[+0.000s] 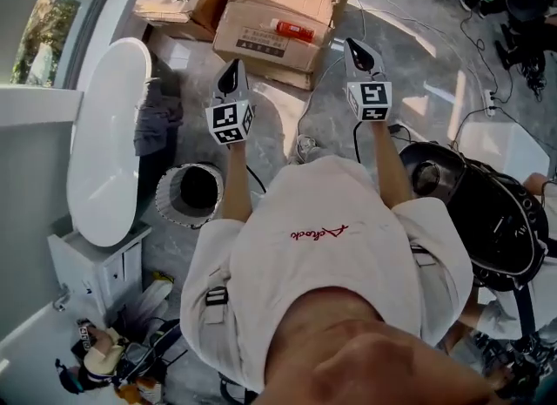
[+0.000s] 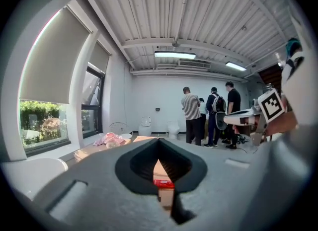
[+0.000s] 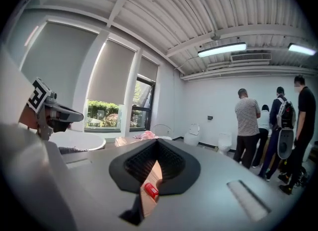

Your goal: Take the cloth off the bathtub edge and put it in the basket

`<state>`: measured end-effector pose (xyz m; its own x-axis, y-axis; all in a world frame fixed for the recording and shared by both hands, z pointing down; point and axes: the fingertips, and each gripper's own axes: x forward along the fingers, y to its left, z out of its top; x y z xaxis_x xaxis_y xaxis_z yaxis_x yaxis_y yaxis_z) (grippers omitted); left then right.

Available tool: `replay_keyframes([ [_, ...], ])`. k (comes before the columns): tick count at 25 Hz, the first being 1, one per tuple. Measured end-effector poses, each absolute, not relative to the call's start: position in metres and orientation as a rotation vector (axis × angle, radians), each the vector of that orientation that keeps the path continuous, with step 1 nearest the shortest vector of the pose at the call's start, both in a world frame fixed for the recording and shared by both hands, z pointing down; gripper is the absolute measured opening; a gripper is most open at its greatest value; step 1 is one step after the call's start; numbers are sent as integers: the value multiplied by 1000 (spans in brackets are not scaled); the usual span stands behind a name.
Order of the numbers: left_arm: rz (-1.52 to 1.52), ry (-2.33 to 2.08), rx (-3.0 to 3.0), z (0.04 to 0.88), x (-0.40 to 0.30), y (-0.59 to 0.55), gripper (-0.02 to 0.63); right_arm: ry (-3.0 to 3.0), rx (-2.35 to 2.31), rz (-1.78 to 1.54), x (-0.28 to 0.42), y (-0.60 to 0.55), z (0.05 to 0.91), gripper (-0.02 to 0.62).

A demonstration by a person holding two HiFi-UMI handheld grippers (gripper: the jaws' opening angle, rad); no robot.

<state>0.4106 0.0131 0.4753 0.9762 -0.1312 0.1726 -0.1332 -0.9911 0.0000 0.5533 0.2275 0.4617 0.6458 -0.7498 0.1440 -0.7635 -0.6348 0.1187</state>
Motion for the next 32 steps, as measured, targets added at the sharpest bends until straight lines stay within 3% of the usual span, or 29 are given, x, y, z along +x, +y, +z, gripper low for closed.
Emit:
replay_keyframes([
  [11, 371, -915, 2944, 485, 297, -66, 0, -1890, 2297, 125, 512, 53, 484, 6],
  [20, 376, -1444, 2691, 485, 147, -82, 0, -2306, 1889, 106, 385, -49, 495, 6],
  [32, 274, -1681, 2519, 480, 26, -90, 0, -2496, 1575, 14, 244, -100, 479, 6],
])
